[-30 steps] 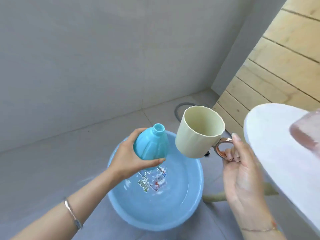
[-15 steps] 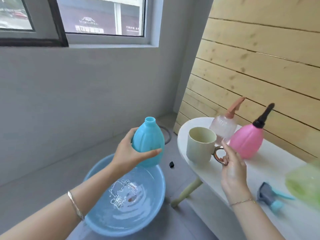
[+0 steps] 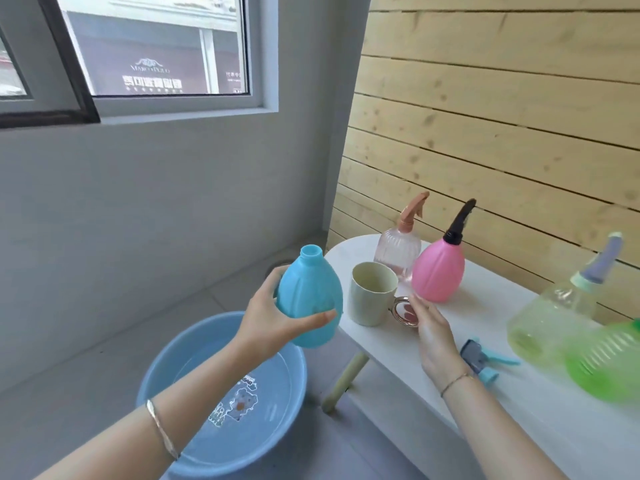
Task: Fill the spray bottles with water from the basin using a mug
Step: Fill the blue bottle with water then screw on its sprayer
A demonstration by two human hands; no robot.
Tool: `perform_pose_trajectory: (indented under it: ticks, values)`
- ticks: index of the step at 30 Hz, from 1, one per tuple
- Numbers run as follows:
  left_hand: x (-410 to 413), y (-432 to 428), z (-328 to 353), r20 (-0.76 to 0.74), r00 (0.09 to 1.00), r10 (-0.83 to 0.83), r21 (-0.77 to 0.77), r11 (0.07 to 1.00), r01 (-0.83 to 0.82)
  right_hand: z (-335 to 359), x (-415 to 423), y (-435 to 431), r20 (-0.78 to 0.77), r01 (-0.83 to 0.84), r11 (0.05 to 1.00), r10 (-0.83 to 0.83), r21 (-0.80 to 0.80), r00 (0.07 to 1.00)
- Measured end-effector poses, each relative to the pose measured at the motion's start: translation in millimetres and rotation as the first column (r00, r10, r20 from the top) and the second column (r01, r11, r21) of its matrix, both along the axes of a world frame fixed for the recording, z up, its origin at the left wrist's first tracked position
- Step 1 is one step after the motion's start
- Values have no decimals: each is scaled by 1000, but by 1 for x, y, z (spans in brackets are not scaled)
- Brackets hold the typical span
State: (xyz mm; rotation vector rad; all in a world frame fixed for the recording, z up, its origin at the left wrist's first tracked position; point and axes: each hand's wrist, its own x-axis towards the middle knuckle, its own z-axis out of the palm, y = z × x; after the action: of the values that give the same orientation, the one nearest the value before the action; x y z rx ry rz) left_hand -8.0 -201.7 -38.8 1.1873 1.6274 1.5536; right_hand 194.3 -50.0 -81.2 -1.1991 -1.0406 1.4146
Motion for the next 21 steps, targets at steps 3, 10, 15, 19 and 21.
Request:
perform_pose_trajectory:
  ticks: [3, 10, 15, 19, 21]
  values:
    - [11, 1, -3, -22, 999, -25, -18, 1000, 25, 21, 13, -4, 112, -28, 993, 15, 116, 994]
    - [57, 18, -5, -12, 992, -125, -35, 992, 124, 35, 113, -19, 592, -116, 951, -81, 287, 802]
    - [98, 33, -10, -10, 980, -201, -34, 979, 201, 9, 146, -30, 794, -203, 971, 23, 127, 608]
    - [129, 40, -16, 46, 969, -242, -39, 969, 243, -1, 148, -38, 875, -244, 953, -41, 179, 482]
    - [138, 43, -21, 63, 968, -245, -45, 968, 248, -2, 147, -39, 874, -252, 946, -61, 204, 482]
